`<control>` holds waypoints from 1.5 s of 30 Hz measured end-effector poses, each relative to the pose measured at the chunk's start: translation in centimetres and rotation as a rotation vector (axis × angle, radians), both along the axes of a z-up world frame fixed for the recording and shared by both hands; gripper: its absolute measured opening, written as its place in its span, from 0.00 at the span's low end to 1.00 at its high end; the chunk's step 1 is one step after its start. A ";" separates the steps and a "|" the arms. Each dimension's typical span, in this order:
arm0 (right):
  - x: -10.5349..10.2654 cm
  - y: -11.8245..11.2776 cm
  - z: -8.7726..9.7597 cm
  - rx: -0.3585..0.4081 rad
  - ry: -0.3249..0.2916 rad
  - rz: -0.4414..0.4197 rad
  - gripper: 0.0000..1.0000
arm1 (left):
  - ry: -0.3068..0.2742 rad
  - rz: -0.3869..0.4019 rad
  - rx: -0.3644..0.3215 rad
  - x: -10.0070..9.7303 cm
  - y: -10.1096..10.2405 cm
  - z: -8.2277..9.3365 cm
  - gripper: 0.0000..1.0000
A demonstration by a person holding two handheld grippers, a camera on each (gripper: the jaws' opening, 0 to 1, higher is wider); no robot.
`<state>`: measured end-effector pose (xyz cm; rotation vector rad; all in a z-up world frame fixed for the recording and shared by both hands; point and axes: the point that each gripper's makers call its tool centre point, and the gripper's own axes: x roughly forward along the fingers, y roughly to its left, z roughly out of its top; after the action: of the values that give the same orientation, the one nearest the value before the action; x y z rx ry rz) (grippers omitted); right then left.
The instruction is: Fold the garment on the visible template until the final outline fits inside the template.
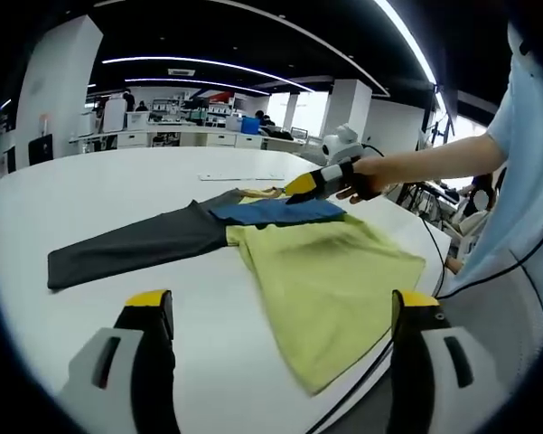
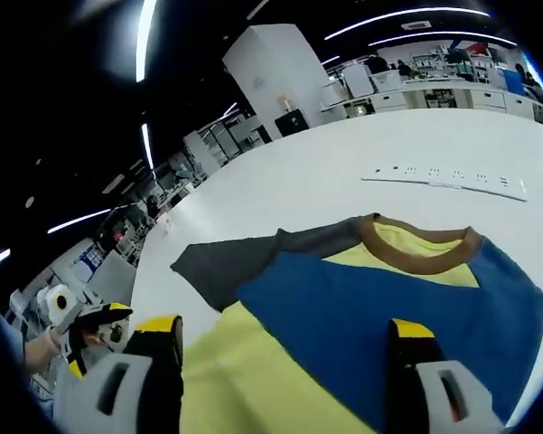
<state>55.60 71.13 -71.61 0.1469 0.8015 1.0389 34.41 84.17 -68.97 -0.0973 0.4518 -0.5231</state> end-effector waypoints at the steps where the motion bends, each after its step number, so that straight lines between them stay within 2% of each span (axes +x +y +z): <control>1: 0.0 -0.2 0.0 -0.001 0.000 -0.002 0.93 | 0.001 -0.004 0.000 0.0 -0.1 0.0 0.98; 16: 2.2 -7.9 0.8 0.006 0.008 -0.121 0.85 | 0.009 -0.014 -0.011 -0.1 -0.4 -0.1 0.97; 20: 2.8 -10.0 0.8 0.012 0.020 -0.181 0.84 | 0.006 -0.008 -0.016 0.0 -0.3 0.0 0.97; 25: 2.8 -12.2 0.6 0.013 0.030 -0.220 0.82 | 0.006 -0.008 -0.020 0.0 -0.3 0.0 0.97; 38: 2.4 -15.5 -1.1 -0.008 0.098 -0.285 0.78 | 0.019 -0.012 -0.017 -0.2 -0.5 -0.3 0.96; 41: 2.5 -15.8 -1.4 0.009 0.123 -0.319 0.74 | 0.023 -0.013 -0.016 -0.2 -0.5 -0.3 0.96; 45: 2.9 -16.2 -1.8 0.046 0.167 -0.372 0.64 | 0.028 -0.014 -0.013 -0.2 -0.5 -0.4 0.95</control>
<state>58.51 54.95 -73.36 0.4105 0.8622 0.6984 34.19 83.64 -69.41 -0.1140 0.4767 -0.5386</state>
